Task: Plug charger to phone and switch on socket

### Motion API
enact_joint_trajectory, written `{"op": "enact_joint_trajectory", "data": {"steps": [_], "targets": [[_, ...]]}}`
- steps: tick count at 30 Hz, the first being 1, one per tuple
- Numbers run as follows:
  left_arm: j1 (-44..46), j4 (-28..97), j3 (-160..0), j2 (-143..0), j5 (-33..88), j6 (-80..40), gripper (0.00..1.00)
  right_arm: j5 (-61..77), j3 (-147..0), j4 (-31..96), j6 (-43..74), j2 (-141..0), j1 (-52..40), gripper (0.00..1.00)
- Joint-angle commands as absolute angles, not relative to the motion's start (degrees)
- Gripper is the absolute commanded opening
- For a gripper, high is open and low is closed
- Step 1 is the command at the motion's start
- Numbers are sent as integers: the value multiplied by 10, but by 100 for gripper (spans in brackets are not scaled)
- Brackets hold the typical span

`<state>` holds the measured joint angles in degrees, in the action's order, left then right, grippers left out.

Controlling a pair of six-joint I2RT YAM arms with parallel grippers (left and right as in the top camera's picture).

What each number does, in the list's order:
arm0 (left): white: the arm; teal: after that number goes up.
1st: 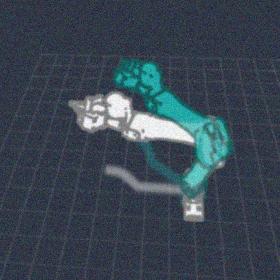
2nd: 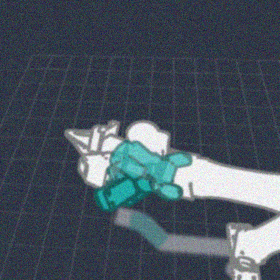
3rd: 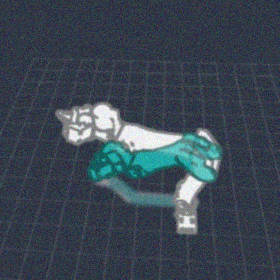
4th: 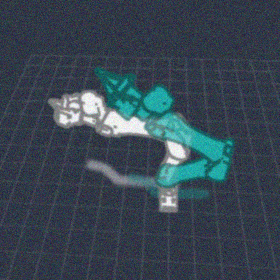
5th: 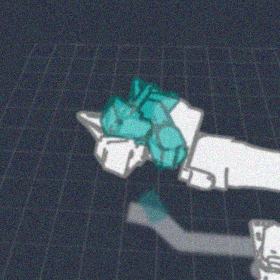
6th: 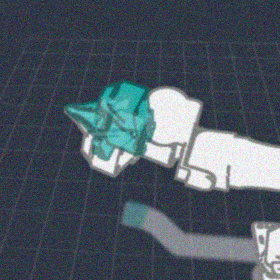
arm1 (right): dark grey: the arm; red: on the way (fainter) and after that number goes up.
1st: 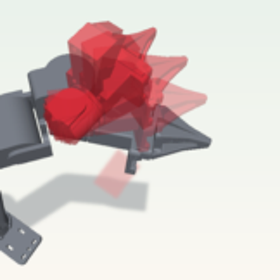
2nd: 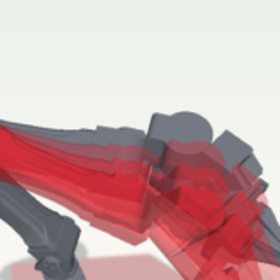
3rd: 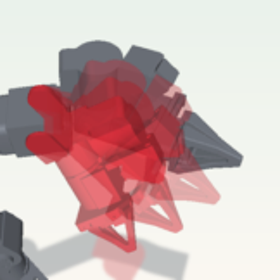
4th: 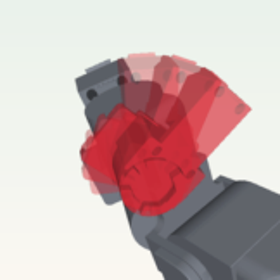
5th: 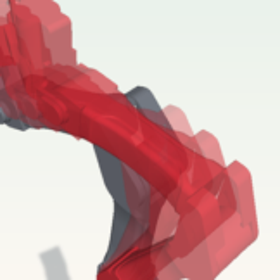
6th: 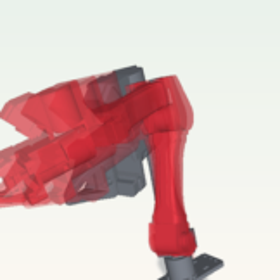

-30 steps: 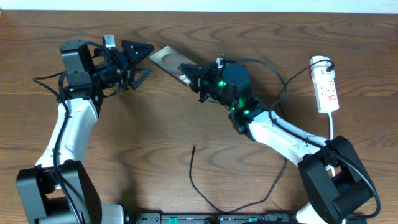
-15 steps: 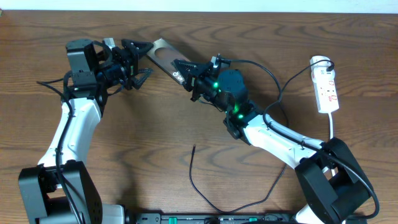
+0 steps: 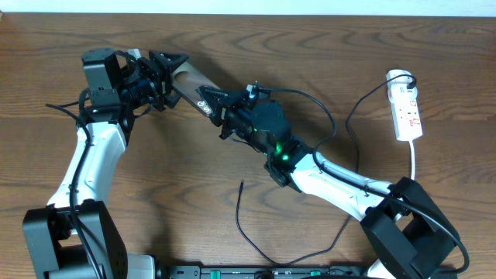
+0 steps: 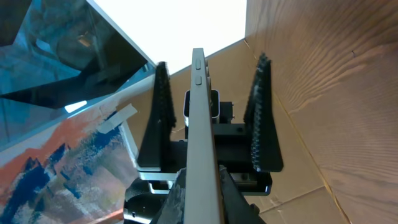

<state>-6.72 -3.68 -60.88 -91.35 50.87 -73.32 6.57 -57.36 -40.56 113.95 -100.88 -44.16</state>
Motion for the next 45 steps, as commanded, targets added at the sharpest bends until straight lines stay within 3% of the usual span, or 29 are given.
{"op": "enact_joint_trajectory", "data": {"steps": [1,4,6,15,23,35,36,42,45], "targets": [[-67,-40,-628,-901,507,-732,58,42,-583,-416,1148,-1008,-444,1],[-67,-40,-628,-901,507,-732,38,42,-583,-416,1148,-1008,-444,1],[-67,-40,-628,-901,507,-732,33,42,-583,-416,1148,-1008,-446,1],[-64,-40,-628,-901,503,-732,31,41,-583,-425,1148,-1008,-456,1],[-50,-40,-628,-901,490,-732,8,42,-583,-427,1148,-1008,-460,1],[-49,-40,-628,-901,490,-732,8,40,-583,-427,1148,-1008,-465,1],[-49,-40,-628,-901,490,-732,7,40,-583,-427,1148,-1008,-465,4],[-49,-40,-628,-901,490,-732,7,36,-583,-427,1123,-1008,-463,54],[-49,-40,-628,-901,490,-732,7,35,-583,-427,1122,-1008,-461,71]]}}
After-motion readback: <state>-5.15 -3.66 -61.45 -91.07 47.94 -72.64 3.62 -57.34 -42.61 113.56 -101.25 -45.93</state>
